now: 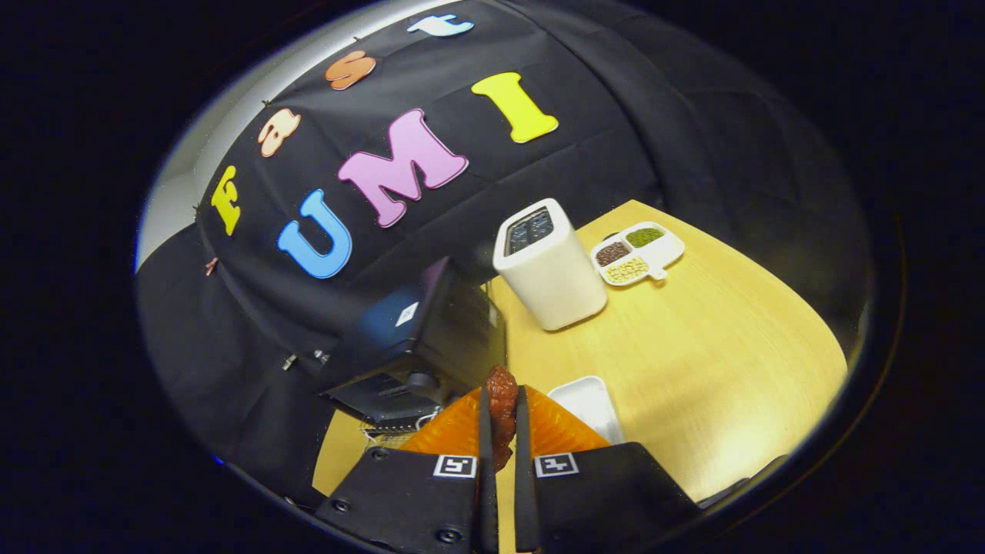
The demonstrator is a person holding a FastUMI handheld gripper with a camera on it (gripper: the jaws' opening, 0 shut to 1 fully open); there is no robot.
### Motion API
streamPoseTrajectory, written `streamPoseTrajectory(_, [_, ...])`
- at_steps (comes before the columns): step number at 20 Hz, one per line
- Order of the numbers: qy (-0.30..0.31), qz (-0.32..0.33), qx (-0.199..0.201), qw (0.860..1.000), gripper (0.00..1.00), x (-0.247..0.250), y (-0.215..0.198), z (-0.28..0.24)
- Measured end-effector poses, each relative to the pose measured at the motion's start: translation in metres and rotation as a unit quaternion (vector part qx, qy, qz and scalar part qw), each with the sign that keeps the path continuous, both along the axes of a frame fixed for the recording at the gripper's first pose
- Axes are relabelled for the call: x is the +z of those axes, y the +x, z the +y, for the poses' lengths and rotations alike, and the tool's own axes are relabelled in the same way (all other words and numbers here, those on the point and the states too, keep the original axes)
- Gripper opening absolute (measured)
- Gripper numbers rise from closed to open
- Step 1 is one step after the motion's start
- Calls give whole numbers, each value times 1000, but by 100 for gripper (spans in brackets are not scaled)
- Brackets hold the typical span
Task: Open the toaster oven, put the food inside, and close the toaster oven door.
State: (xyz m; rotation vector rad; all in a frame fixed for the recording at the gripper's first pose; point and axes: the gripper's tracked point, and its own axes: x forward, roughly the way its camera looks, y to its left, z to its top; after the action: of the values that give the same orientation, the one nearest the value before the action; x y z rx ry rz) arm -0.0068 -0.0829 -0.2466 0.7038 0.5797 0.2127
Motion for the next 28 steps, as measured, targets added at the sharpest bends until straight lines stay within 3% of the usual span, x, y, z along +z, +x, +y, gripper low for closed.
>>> streamPoseTrajectory(7, [18, -21, 44, 999, 13, 23, -16, 108])
streamPoseTrajectory(13, [42, -23, 66, 997, 13, 23, -7, 205])
streamPoseTrajectory(19, [76, -6, 49, 996, 13, 1, 23, 260])
streamPoseTrajectory(28, [95, -10, 5, 995, 13, -33, 78, 275])
